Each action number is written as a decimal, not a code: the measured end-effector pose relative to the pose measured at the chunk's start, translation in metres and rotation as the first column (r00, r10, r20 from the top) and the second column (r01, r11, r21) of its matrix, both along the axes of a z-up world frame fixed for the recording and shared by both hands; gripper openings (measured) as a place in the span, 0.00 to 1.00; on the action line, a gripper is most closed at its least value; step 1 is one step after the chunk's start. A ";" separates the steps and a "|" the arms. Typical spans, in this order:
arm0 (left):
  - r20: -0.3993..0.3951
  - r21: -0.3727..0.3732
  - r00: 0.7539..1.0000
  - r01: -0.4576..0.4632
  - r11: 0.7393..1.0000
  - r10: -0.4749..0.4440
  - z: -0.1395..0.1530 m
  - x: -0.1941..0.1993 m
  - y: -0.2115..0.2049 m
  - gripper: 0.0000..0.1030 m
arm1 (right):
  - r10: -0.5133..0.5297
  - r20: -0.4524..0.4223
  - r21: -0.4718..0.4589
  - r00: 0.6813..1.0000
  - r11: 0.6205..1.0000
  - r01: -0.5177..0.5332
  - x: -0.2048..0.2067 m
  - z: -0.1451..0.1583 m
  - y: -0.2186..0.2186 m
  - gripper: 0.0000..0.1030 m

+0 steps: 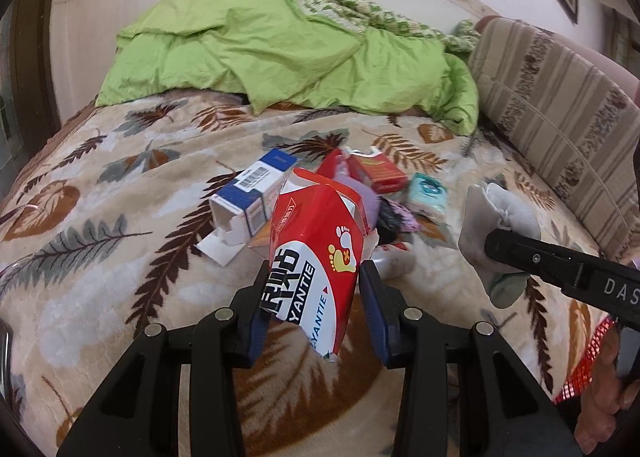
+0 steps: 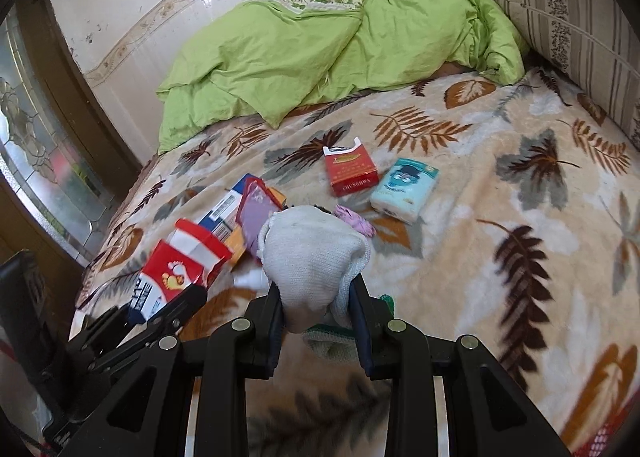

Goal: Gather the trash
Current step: 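Carry the red box and white sock over the red basket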

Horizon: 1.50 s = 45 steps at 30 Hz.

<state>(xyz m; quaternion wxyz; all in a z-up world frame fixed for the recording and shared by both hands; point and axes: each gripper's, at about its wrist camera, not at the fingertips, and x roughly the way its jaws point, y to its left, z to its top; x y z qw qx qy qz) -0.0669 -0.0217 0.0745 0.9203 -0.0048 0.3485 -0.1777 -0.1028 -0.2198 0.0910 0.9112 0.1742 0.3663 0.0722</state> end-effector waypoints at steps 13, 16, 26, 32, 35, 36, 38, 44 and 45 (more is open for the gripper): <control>-0.026 -0.063 0.990 0.135 0.989 -0.137 0.024 -0.075 -0.026 0.40 | -0.032 -0.005 0.045 0.999 0.998 0.032 -0.086 0.019 -0.047 0.31; -0.042 -0.072 0.984 0.171 0.983 -0.174 0.028 -0.089 -0.037 0.40 | -0.049 -0.002 0.058 0.999 0.997 0.049 -0.104 0.021 -0.060 0.31; -0.012 -0.042 0.963 0.267 0.963 -0.268 0.053 -0.118 -0.079 0.40 | -0.157 0.045 0.102 0.987 0.983 0.152 -0.154 0.036 -0.116 0.31; 0.018 -0.012 0.942 0.336 0.942 -0.335 0.072 -0.132 -0.113 0.40 | -0.241 0.044 0.115 0.969 0.965 0.235 -0.182 0.033 -0.158 0.31; 0.023 -0.004 0.924 0.381 0.924 -0.381 0.080 -0.140 -0.135 0.40 | -0.298 0.040 0.130 0.954 0.948 0.290 -0.200 0.030 -0.183 0.31; 0.022 -0.002 0.915 0.403 0.915 -0.403 0.082 -0.143 -0.145 0.40 | -0.319 0.040 0.132 0.947 0.941 0.311 -0.206 0.030 -0.192 0.31; 0.021 0.006 0.898 0.440 0.898 -0.440 0.085 -0.149 -0.163 0.41 | -0.369 0.034 0.136 0.929 0.922 0.362 -0.220 0.028 -0.213 0.31; -0.001 0.003 0.821 0.570 0.821 -0.570 0.088 -0.173 -0.227 0.41 | -0.497 0.008 0.130 0.868 0.861 0.492 -0.264 0.021 -0.266 0.31; -0.008 -0.002 0.809 0.588 0.809 -0.588 0.088 -0.177 -0.236 0.41 | -0.515 0.004 0.129 0.857 0.850 0.510 -0.270 0.021 -0.273 0.31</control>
